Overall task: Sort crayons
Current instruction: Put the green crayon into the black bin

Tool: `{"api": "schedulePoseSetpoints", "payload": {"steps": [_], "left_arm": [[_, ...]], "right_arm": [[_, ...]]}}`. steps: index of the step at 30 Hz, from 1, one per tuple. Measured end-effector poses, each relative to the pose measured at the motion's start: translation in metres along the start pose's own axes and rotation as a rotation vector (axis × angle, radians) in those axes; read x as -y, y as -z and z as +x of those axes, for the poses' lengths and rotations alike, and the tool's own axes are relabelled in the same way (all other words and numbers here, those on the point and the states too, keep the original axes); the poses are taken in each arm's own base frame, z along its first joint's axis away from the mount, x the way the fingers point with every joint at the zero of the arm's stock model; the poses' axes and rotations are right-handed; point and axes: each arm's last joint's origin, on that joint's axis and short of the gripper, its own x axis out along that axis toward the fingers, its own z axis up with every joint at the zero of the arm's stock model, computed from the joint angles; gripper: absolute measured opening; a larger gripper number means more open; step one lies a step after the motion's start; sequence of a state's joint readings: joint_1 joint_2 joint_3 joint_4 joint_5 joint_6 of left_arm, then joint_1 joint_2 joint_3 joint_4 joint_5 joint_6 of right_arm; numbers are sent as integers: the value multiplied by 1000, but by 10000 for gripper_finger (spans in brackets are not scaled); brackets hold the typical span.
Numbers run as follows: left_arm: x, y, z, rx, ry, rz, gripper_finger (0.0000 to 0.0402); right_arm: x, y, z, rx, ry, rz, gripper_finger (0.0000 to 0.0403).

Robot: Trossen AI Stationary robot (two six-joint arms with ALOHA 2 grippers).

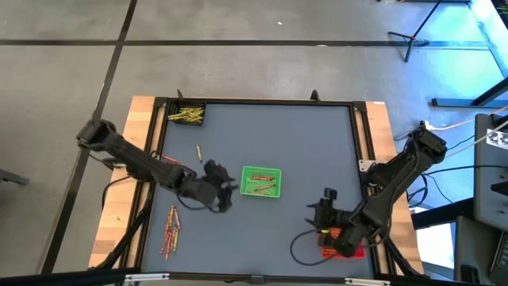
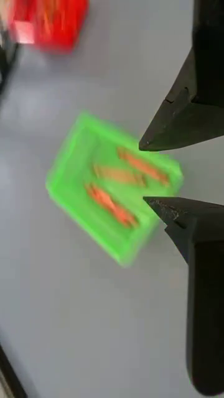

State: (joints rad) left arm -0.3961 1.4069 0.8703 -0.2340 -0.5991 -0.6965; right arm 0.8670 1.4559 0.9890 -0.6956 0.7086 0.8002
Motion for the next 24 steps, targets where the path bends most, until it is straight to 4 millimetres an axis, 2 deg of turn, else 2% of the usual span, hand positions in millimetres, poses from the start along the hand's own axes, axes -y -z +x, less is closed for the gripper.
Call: {"api": "schedulePoseSetpoints", "payload": {"steps": [5, 13, 19, 24], "left_arm": [[-40, -3, -6, -129, -210, -103, 112], [-93, -5, 5, -301, -509, -240, 112], [-124, -13, 13, -388, -559, -426, 112], [-155, -9, 20, -472, -596, -557, 112]], "right_arm": [[9, -8, 10, -23, 26, 21, 206], [18, -12, 19, -73, 31, 18, 206], [18, -11, 18, -73, 27, -29, 206], [18, -11, 18, -72, 28, -37, 206]]}}
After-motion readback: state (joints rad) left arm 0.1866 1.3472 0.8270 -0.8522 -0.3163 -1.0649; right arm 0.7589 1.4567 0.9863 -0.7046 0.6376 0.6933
